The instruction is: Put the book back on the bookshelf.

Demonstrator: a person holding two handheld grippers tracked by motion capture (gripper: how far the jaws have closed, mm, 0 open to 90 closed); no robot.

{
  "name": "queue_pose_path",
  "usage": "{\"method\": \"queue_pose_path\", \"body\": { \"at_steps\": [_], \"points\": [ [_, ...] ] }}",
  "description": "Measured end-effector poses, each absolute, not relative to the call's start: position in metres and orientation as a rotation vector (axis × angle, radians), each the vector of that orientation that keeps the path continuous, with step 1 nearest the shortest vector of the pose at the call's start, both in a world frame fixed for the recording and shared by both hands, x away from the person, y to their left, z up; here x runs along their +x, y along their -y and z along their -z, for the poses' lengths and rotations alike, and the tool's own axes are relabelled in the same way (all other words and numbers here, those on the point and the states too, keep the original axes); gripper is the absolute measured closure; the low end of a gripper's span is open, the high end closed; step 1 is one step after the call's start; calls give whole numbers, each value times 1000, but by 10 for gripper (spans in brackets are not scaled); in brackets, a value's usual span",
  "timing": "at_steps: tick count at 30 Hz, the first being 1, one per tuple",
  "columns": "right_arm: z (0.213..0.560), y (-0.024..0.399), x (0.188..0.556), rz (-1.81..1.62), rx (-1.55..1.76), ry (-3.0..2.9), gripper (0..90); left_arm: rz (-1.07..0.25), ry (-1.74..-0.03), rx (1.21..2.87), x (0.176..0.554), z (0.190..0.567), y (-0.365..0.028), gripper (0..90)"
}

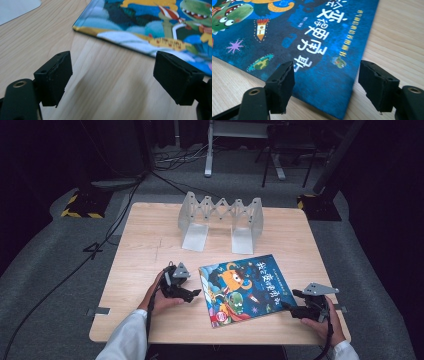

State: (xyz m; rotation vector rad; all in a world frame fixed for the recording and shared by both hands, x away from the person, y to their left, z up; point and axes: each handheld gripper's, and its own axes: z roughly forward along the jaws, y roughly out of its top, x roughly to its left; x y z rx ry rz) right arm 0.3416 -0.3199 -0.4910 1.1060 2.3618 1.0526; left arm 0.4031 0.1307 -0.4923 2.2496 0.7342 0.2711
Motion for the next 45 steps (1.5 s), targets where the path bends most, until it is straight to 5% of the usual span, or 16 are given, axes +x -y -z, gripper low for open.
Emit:
{"method": "queue_pose_path", "body": {
  "at_steps": [9, 19, 23, 45],
  "points": [
    [495, 316, 347, -1048, 1106, -2347, 265, -290, -746, 2260, 443, 494, -100, 161],
    [500, 322, 351, -1110, 1181, -2363, 246, -135, -734, 2255, 463, 500, -80, 151],
    [500, 322, 351, -1113, 1179, -2372, 233, -134, -710, 2270, 461, 501, -75, 95],
    [499, 292, 348, -1099, 1104, -2451, 186, -130, -695, 2281, 394, 501, -125, 95]
  ]
}}
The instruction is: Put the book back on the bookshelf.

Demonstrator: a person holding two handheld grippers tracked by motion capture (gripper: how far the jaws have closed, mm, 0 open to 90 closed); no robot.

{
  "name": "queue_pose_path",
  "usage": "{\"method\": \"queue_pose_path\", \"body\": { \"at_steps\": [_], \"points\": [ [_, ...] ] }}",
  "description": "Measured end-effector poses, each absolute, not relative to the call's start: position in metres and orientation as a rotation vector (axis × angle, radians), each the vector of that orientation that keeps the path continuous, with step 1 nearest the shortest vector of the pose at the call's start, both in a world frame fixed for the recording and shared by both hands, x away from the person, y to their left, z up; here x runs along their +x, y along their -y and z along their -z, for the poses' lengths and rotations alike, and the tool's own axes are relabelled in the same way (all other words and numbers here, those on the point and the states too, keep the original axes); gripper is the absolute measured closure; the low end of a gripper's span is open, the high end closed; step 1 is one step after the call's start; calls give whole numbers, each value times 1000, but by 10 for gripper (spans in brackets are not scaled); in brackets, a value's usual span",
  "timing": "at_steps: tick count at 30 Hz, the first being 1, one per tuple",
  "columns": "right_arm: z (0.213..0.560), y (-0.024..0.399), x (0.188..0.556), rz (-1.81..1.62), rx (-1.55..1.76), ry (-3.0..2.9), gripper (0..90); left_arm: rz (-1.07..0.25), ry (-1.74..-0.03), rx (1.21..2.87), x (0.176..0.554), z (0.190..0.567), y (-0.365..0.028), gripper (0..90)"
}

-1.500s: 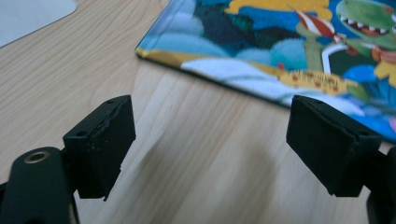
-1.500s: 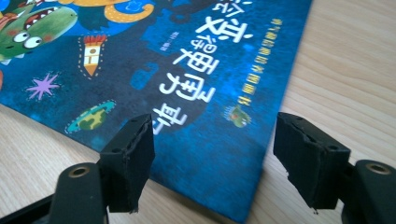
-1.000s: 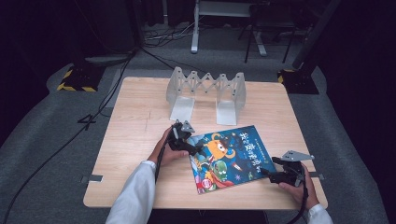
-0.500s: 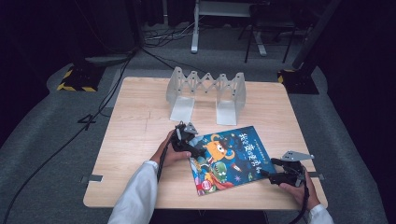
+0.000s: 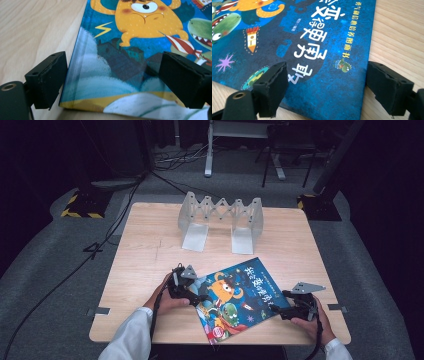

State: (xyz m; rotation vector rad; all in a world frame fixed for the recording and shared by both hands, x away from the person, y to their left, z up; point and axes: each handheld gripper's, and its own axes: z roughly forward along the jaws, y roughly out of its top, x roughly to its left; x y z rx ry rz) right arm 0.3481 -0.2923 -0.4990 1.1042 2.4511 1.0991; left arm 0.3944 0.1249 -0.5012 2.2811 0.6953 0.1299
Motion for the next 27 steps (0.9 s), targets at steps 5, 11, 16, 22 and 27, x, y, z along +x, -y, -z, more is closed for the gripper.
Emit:
{"method": "queue_pose_path", "body": {
  "at_steps": [5, 11, 16, 22, 27],
  "points": [
    [498, 281, 352, -1084, 1097, -2464, 177, -139, -710, 2280, 380, 501, -136, 95],
    [499, 273, 358, -1092, 1080, -2479, 159, -145, -709, 2262, 367, 503, -148, 95],
    [498, 281, 350, -1099, 1062, -2485, 191, -160, -721, 2249, 363, 504, -153, 94],
    [499, 301, 329, -1036, 950, -2510, 260, -163, -737, 2241, 357, 504, -153, 94],
    [498, 297, 333, -1015, 957, -2504, 283, -163, -732, 2243, 355, 504, -154, 93]
  ]
}}
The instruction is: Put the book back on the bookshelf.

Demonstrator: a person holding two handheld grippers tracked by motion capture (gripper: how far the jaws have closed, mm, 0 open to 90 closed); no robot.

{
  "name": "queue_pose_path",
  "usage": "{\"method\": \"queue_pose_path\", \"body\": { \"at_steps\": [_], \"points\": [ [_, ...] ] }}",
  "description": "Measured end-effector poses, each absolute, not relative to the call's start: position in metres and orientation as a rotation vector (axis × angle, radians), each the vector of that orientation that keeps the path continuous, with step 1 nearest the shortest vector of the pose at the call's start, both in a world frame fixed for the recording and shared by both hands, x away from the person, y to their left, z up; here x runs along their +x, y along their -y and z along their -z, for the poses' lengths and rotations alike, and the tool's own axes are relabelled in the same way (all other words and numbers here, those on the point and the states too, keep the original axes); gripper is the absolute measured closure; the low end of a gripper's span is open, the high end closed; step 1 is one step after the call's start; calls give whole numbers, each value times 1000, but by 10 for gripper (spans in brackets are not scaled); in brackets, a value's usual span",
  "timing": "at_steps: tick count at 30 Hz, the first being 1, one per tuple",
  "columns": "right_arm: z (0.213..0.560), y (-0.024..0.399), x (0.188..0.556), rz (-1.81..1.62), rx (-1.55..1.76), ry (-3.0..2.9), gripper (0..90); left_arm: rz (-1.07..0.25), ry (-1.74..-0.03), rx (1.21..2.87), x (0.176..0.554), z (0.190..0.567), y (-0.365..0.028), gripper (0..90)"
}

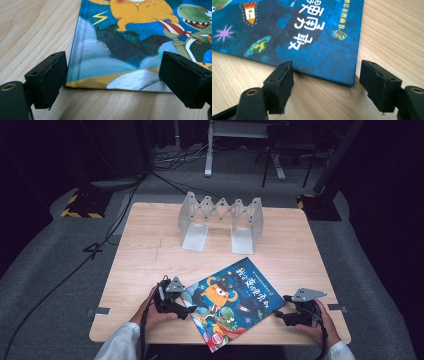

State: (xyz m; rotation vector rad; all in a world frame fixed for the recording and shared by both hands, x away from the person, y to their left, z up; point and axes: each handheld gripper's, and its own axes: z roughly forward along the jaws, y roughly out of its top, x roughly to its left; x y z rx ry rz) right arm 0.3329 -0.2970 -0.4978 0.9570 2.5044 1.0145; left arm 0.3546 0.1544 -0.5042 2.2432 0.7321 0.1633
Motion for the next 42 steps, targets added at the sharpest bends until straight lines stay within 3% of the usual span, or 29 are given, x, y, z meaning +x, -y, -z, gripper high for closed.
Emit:
{"method": "queue_pose_path", "body": {
  "at_steps": [22, 26, 27, 38, 42],
  "points": [
    [494, 245, 387, -930, 1035, -2422, 335, -142, -739, 2272, 306, 502, -181, 92],
    [496, 233, 398, -943, 1085, -2387, 354, -192, -721, 2297, 293, 503, -181, 95],
    [496, 232, 398, -953, 1085, -2392, 355, -238, -696, 2326, 287, 504, -181, 100],
    [495, 216, 371, -966, 921, -2490, 353, -259, -730, 2282, 280, 505, -185, 145],
    [496, 214, 382, -983, 955, -2491, 285, -243, -751, 2272, 279, 505, -184, 134]
  ]
}}
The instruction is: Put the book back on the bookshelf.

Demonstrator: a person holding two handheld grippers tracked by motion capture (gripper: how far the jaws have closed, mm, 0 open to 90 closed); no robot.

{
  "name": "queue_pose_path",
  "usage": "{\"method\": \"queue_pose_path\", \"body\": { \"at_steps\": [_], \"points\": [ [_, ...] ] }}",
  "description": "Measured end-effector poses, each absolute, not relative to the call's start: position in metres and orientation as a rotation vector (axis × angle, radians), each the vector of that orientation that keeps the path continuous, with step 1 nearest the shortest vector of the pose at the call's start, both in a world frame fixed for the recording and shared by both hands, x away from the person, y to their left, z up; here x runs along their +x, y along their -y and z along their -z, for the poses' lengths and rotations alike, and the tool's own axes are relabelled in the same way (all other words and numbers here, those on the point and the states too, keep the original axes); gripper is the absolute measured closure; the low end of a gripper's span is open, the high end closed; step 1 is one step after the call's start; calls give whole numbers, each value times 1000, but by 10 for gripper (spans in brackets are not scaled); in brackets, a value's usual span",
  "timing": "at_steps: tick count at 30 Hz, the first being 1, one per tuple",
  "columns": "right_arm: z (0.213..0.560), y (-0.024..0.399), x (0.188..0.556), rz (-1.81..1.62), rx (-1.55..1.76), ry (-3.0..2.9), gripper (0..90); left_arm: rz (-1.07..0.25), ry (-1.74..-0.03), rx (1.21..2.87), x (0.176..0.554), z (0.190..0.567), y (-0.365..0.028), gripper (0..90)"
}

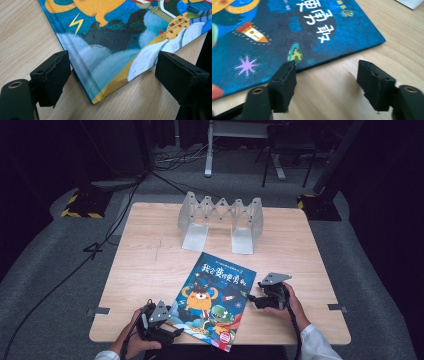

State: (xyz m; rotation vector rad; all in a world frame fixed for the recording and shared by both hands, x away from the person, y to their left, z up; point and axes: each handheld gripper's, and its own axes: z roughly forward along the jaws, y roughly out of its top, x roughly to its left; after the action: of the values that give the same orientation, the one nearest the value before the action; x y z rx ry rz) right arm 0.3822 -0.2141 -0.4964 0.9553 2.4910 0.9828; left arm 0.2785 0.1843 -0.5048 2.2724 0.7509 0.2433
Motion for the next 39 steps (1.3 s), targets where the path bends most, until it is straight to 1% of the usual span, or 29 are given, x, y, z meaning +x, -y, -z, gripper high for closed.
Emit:
{"method": "queue_pose_path", "body": {
  "at_steps": [2, 5, 6, 7, 8, 10, 13, 15, 16, 19, 23, 28, 39],
  "points": [
    [498, 210, 395, -982, 997, -2479, 239, -241, -746, 2270, 277, 505, -184, 138],
    [499, 204, 402, -984, 1007, -2441, 246, -230, -742, 2266, 276, 505, -184, 147],
    [499, 204, 402, -984, 1007, -2441, 246, -225, -739, 2262, 275, 505, -184, 147],
    [498, 201, 403, -974, 1018, -2437, 289, -221, -743, 2258, 274, 505, -185, 152],
    [497, 201, 401, -971, 1013, -2439, 298, -215, -738, 2256, 273, 505, -186, 154],
    [497, 201, 398, -976, 1008, -2453, 291, -216, -735, 2261, 272, 504, -187, 159],
    [497, 202, 384, -998, 943, -2518, 269, -222, -726, 2266, 269, 504, -189, 182],
    [497, 204, 372, -1007, 894, -2549, 269, -225, -736, 2262, 268, 502, -194, 249],
    [497, 205, 366, -1012, 877, -2557, 268, -211, -745, 2251, 269, 502, -197, 317],
    [497, 210, 353, -1016, 857, -2567, 268, -162, -761, 2211, 269, 502, -206, 414],
    [497, 216, 345, -1018, 853, -2571, 267, -182, -743, 2233, 268, 502, -205, 427],
    [498, 220, 336, -1020, 853, -2572, 266, -166, -734, 2233, 271, 501, -202, 424],
    [497, 226, 334, -1012, 833, -2590, 259, -153, -651, 2247, 275, 503, -166, 423]
  ]
}}
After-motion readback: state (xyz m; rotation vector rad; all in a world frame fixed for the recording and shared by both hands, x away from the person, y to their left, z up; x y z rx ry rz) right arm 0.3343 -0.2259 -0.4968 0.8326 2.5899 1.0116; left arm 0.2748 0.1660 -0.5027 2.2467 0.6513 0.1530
